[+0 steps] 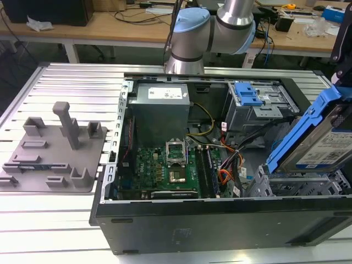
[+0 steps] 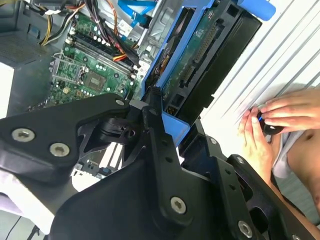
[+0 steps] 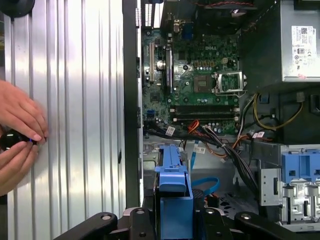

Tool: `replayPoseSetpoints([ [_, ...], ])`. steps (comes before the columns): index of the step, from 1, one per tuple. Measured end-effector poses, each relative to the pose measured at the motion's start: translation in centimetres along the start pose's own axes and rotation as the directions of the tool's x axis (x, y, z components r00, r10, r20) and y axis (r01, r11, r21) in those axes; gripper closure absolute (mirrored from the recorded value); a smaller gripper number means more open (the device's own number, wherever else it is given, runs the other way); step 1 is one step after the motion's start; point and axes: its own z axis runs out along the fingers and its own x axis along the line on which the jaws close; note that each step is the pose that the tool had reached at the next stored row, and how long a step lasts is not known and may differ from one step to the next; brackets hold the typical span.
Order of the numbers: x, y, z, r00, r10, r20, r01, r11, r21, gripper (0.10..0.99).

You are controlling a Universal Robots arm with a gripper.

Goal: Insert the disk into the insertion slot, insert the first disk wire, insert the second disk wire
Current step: 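Insert the disk into the insertion slot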

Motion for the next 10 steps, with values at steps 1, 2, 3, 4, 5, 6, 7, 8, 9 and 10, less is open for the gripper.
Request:
replayPoseSetpoints([
  [1,0.01,0.05,0.01,1.0000,0.000,0.0003,0.000,1.0000,0.010,0.718],
  [2,0.01,0.07,0.02,1.0000,-0.001,0.0005,0.001,0.9999,0.014,0.718],
  [3,0.00,0.09,0.01,1.0000,-0.001,0.0004,0.001,0.9999,0.017,0.718],
  [4,0.00,0.09,0.00,1.0000,-0.001,0.0003,0.001,0.9998,0.019,0.718],
  [5,0.00,0.11,0.01,1.0000,-0.001,0.0005,0.001,0.9998,0.021,0.718],
  [6,0.00,0.12,0.01,1.0000,-0.001,0.0005,0.001,0.9997,0.023,0.718],
  [7,0.00,0.13,0.01,1.0000,-0.001,0.0005,0.001,0.9997,0.024,0.718],
  [8,0.00,0.13,0.01,1.0000,-0.001,0.0004,0.001,0.9997,0.024,0.718],
  [9,0.00,0.13,0.01,1.0000,-0.001,0.0005,0.001,0.9997,0.024,0.718],
  [10,0.00,0.13,0.01,1.0000,-0.001,0.0005,0.001,0.9997,0.024,0.718],
])
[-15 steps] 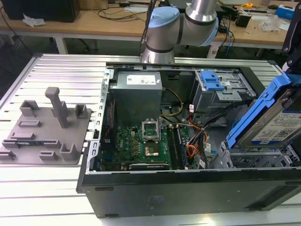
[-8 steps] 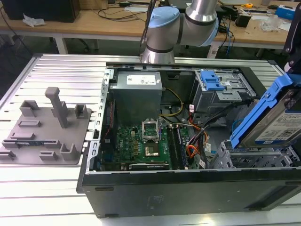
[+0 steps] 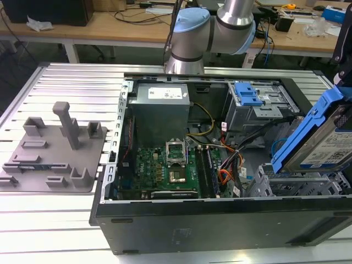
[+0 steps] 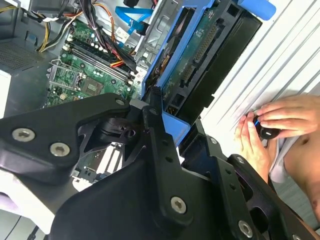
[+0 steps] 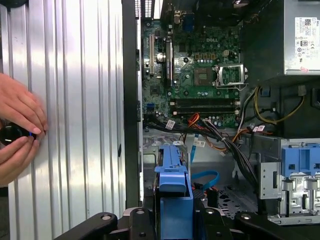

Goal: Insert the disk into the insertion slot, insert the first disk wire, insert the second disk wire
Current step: 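Insert the disk into the insertion slot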

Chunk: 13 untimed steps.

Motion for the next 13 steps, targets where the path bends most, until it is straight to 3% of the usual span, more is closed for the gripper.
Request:
replayPoseSetpoints([
  [6,-0.12,0.00,0.00,1.0000,0.000,0.0000,0.000,1.0000,0.000,0.718],
  [13,-0.79,-0.10,0.08,1.0000,0.000,-0.0024,0.000,1.0000,0.000,0.718],
])
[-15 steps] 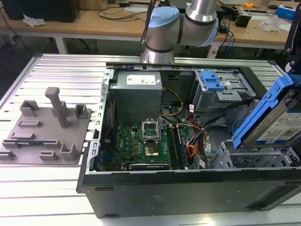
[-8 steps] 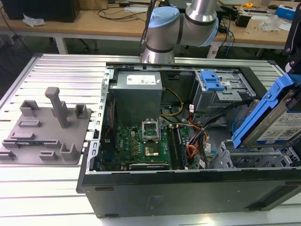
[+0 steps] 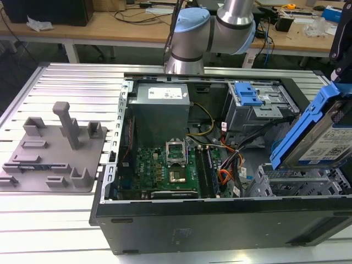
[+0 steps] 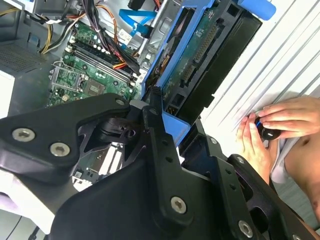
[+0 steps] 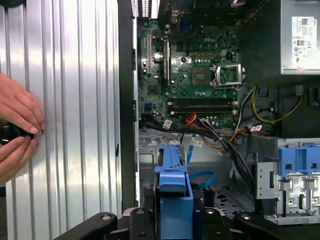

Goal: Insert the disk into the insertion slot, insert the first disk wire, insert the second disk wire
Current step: 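Insert the disk into the insertion slot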

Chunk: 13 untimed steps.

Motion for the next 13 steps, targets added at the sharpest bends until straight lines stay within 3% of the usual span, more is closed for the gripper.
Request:
replayPoseSetpoints([
  [13,-0.97,-0.47,0.56,1.0000,0.000,-0.0049,0.000,1.0000,0.000,0.718],
])
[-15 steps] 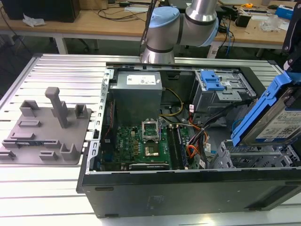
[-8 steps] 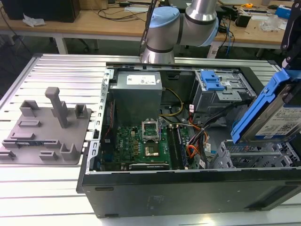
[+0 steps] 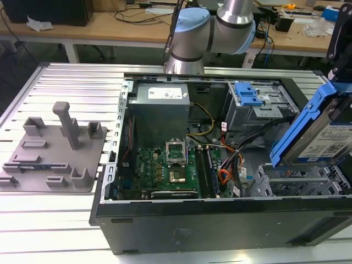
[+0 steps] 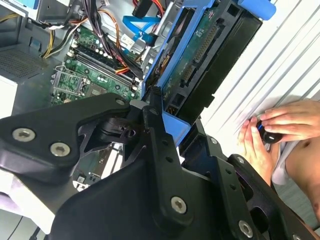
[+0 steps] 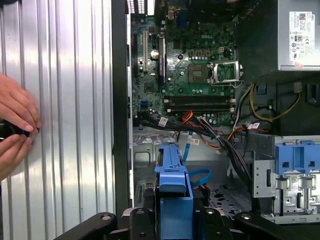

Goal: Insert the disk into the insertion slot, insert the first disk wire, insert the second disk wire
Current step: 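Insert the disk into the insertion slot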

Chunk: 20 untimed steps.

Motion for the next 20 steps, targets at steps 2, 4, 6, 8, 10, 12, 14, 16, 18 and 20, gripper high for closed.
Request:
replayPoseSetpoints([
  [2,-0.20,-0.08,0.10,1.0000,0.000,-0.0002,0.000,1.0000,0.000,0.718],
  [4,-0.40,-0.11,0.19,1.0000,0.000,-0.0006,0.000,1.0000,0.000,0.718],
  [6,-0.78,-0.15,0.39,1.0000,0.000,-0.0018,0.000,1.0000,0.000,0.718],
  [8,-0.91,-0.15,0.58,1.0000,0.000,-0.0022,0.000,1.0000,0.000,0.718],
  [10,-0.94,-0.14,0.72,1.0000,0.000,-0.0023,0.000,1.0000,0.000,0.718],
  [12,-0.95,-0.14,0.85,1.0000,0.000,-0.0027,0.000,1.0000,0.000,0.718],
  [14,-0.96,-0.13,1.00,1.0000,0.000,-0.0029,0.000,1.0000,0.000,0.718],
  [16,-0.97,-0.13,1.15,1.0000,0.000,-0.0033,0.000,1.0000,0.000,0.718],
  [18,-0.97,-0.14,1.33,1.0000,0.000,-0.0035,0.000,1.0000,0.000,0.718],
  [20,-0.98,-0.14,1.49,1.0000,0.000,-0.0037,0.000,1.0000,0.000,0.718],
])
